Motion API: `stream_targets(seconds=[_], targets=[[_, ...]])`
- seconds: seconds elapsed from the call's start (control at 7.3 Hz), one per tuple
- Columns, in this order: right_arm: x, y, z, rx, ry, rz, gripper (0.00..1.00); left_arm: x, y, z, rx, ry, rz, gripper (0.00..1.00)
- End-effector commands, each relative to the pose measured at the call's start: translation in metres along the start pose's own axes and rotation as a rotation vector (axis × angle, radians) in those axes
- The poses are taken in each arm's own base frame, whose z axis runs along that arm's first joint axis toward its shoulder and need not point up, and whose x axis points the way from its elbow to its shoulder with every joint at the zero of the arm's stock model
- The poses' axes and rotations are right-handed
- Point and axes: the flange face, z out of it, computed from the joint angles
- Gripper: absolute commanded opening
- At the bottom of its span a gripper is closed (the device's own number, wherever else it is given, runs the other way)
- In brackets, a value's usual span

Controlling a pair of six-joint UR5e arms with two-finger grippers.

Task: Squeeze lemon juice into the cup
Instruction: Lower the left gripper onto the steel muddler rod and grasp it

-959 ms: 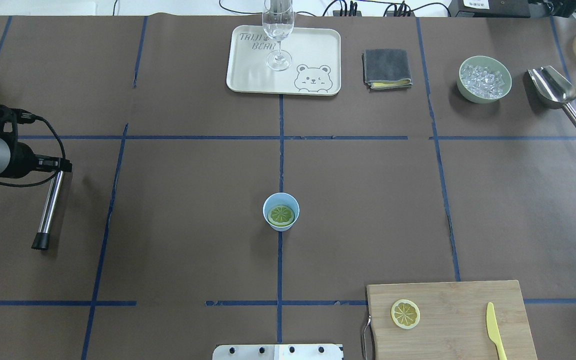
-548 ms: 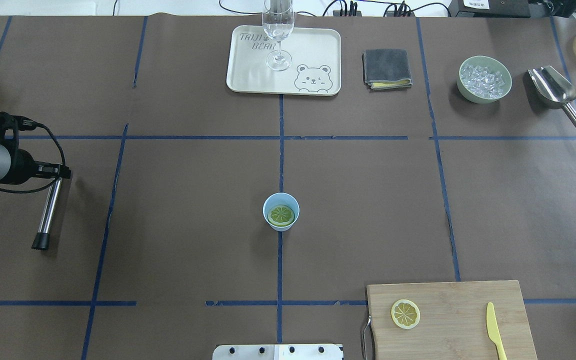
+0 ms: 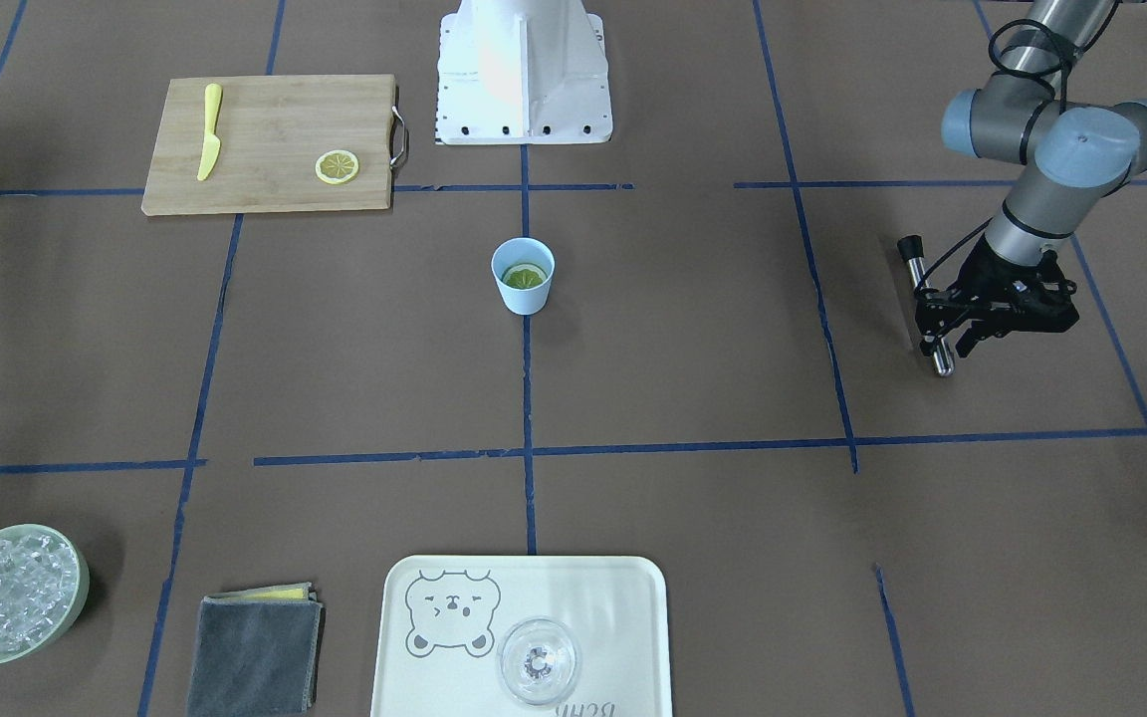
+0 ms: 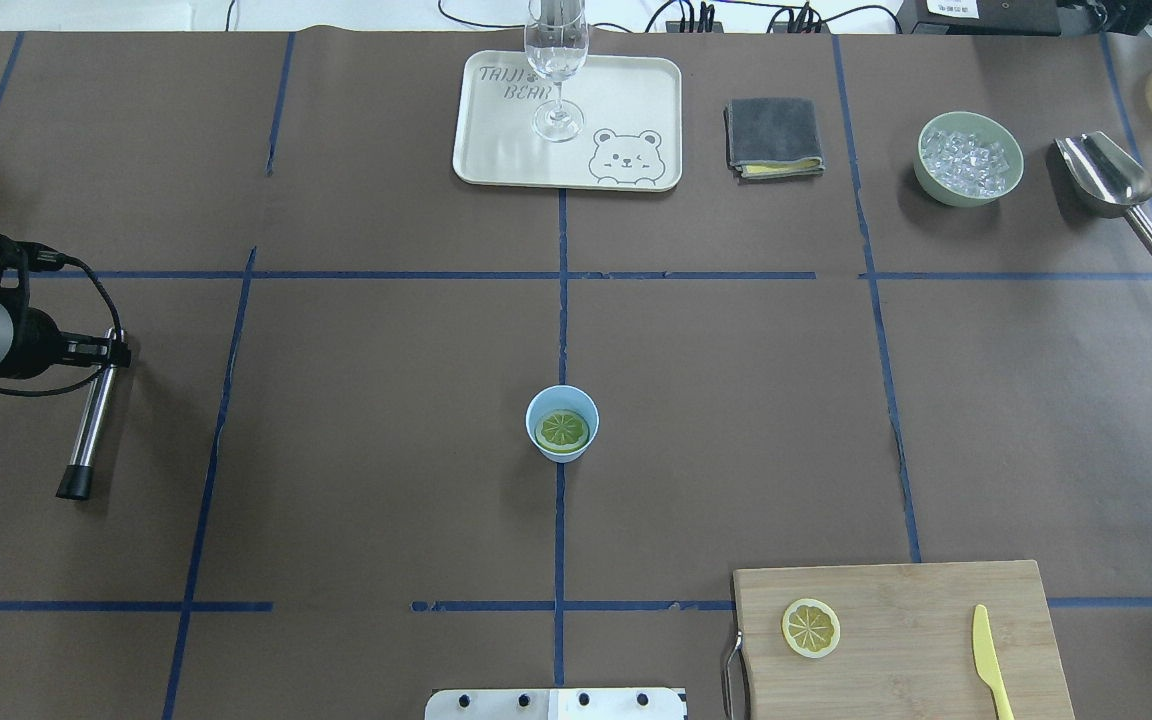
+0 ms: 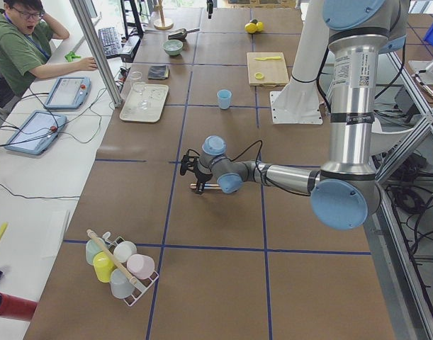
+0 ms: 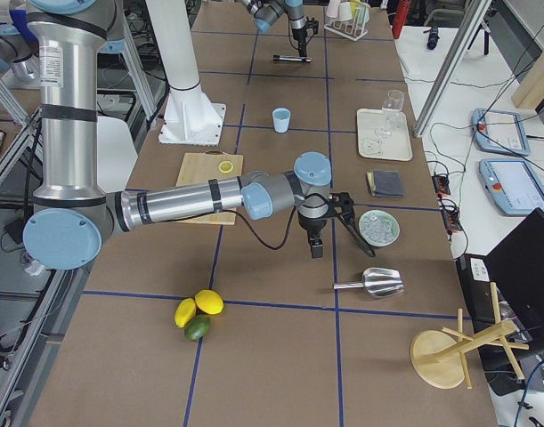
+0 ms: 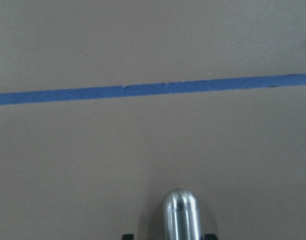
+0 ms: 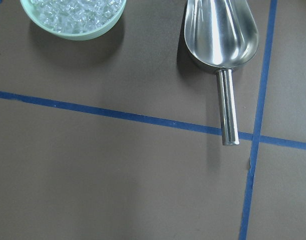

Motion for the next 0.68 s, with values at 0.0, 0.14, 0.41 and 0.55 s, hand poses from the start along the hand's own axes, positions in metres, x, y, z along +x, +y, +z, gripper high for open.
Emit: stream_targets(seconds=[0.0,0.14,0.41,0.55], targets=[[0.000,0.000,0.000,0.001,0.000,-0.002,1.00,0.002,0.000,-0.002,0.001,0.005,-0.003,0.09],[0.000,0.000,0.000,0.001,0.001,-0.002,1.00,0.003,0.000,-0.002,0.002,0.006,-0.002,0.00],[0.000,0.000,0.000,0.001,0.001,0.001,1.00,0.028,-0.009,-0.028,0.051,0.054,0.031,0.00],[0.001,0.001,0.000,-0.001,0.002,0.004,1.00,0.052,-0.018,-0.048,0.095,0.096,0.077,0.00]])
